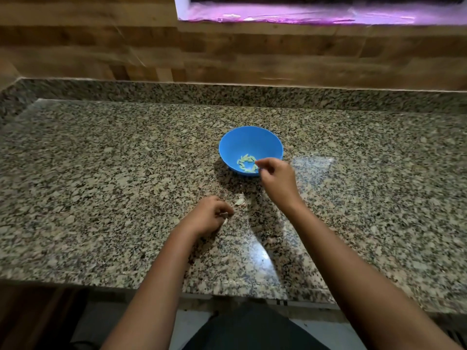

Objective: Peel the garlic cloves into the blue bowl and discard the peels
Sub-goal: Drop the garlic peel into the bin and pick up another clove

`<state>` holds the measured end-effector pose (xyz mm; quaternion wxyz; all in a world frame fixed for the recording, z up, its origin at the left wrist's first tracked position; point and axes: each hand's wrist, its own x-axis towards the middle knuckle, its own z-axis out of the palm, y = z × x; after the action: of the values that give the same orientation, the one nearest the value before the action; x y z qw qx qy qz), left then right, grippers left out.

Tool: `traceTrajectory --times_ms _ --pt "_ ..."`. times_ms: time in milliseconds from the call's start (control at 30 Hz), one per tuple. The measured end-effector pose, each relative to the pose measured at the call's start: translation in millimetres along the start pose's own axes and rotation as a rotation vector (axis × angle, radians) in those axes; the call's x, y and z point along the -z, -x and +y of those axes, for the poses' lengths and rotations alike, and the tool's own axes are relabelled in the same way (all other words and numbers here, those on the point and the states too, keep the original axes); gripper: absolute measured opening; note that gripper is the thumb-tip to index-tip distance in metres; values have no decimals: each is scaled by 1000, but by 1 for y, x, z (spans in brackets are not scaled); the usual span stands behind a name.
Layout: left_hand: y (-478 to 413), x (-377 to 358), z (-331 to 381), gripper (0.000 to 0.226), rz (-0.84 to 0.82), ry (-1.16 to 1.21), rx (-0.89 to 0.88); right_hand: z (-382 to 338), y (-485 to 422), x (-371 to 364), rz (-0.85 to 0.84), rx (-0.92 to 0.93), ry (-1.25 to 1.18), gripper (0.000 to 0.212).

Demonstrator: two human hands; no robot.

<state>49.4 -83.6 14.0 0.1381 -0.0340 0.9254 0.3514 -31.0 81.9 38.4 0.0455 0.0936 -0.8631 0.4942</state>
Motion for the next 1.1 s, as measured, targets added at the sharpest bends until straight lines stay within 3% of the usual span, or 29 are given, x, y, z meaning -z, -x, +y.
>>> traceTrajectory --times_ms 167,333,600,767,1000,1100 --pt "-7 -1 -3 17 -29 -77 -70 12 26 2 60 22 -60 22" --pt "-6 -2 -1 16 -27 -51 -107 5 24 6 -64 54 31 26" --pt "-6 -2 4 9 -64 -122 -146 16 28 4 -74 -35 8 20" --pt "-1 -3 -1 8 -43 14 -101 19 39 3 -270 -98 24 19" --pt "3 -12 -3 9 -47 12 -64 20 51 -7 -439 -144 27 21" --pt "4 -14 0 5 -38 279 -2 16 53 -7 -620 -159 11 20"
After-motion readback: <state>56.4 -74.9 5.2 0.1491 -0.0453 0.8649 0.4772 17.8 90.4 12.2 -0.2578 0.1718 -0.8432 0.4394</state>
